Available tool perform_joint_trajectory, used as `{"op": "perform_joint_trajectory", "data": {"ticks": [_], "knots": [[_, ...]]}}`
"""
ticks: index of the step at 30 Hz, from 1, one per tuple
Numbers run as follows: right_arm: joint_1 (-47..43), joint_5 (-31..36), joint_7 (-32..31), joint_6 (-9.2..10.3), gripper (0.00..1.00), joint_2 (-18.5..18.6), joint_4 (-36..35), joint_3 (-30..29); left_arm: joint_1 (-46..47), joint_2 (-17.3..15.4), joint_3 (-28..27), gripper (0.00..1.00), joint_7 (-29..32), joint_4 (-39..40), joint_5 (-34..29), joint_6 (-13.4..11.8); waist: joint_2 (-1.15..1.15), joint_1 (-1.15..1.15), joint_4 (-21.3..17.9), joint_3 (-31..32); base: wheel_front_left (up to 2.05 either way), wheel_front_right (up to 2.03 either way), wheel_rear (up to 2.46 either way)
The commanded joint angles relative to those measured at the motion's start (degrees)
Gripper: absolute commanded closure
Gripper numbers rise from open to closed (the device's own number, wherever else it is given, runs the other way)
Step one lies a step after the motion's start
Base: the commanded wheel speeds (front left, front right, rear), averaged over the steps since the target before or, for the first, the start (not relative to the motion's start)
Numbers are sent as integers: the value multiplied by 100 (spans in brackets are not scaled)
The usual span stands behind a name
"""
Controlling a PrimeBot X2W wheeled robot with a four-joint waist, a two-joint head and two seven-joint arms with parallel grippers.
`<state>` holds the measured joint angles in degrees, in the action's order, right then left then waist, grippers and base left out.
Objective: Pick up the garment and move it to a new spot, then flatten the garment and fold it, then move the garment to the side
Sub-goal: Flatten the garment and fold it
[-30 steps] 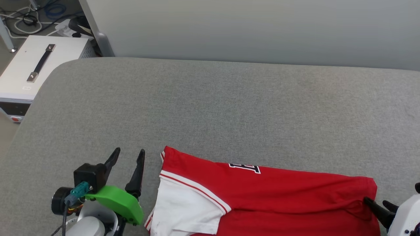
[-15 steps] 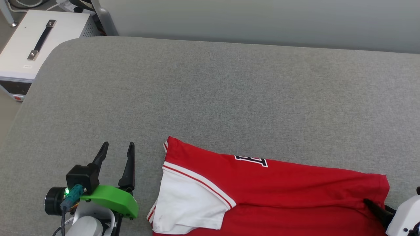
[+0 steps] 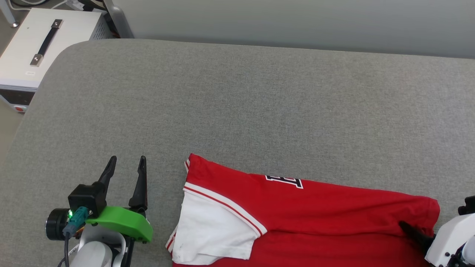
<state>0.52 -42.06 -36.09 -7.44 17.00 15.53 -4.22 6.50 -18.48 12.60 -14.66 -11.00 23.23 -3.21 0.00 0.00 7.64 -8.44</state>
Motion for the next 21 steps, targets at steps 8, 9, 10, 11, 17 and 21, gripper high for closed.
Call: {"op": "perform_joint_trajectory", "data": {"ticks": [8,9,10,11,17,21], "knots": [[-16,-41,424,-5,100,-38,202,143,-103,202,-268,0,-33,-126,-246,230,0,0,-49,108,0,0,0],[-10,-29,494,-5,100,22,194,119,-113,227,-295,0,-33,-140,-268,254,0,0,-57,131,0,0,0],[-11,-25,527,-5,100,71,192,99,-120,249,-315,0,-33,-149,-284,273,0,0,-63,150,0,0,0],[-9,-25,570,-5,100,141,186,60,-129,275,-336,0,-33,-161,-304,300,0,0,-71,174,0,0,0],[28,45,768,-5,100,597,231,-244,-170,404,-415,0,-33,-219,-391,446,0,0,-115,298,0,0,0],[40,175,893,-5,100,825,320,-419,-199,472,-484,0,-34,-272,-422,523,0,0,-133,371,0,0,0]]}}
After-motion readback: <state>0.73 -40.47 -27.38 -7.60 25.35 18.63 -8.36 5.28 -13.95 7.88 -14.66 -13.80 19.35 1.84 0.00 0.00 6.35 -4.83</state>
